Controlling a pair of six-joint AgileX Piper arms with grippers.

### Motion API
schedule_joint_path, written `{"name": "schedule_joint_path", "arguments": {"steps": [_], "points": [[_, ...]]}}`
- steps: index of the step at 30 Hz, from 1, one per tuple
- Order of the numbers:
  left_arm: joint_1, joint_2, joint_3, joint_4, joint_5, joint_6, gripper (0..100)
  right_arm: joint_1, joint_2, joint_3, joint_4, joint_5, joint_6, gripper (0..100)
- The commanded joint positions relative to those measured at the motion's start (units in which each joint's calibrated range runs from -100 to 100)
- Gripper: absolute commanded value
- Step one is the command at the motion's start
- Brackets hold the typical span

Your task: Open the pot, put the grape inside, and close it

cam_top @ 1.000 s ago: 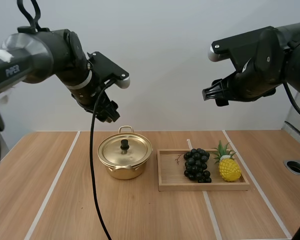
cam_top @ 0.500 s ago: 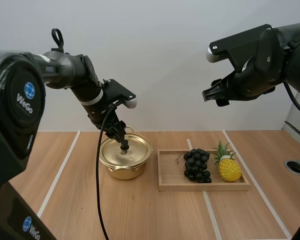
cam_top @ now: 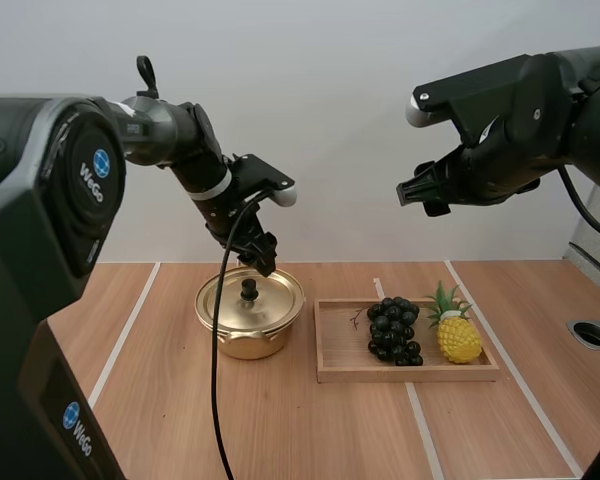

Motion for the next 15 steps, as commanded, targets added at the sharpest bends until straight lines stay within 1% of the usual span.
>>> {"name": "schedule_joint_path", "arguments": {"steps": [1, 7, 15], "points": [[-0.50, 1.5, -1.3, 0.3, -0.3, -1.2, 100, 0.1, -0.3, -0.3, 0.2, 0.3, -0.5, 100], [-0.50, 5.1, -3.6, 3.7, 0.4, -3.8, 100, 0.1, -0.3, -0.3, 0.2, 0.4, -0.5, 100], [-0.50, 8.5, -4.1, 4.5, 1.3, -4.1, 100, 0.1, -0.3, -0.3, 0.4, -0.5, -0.5, 100]]}}
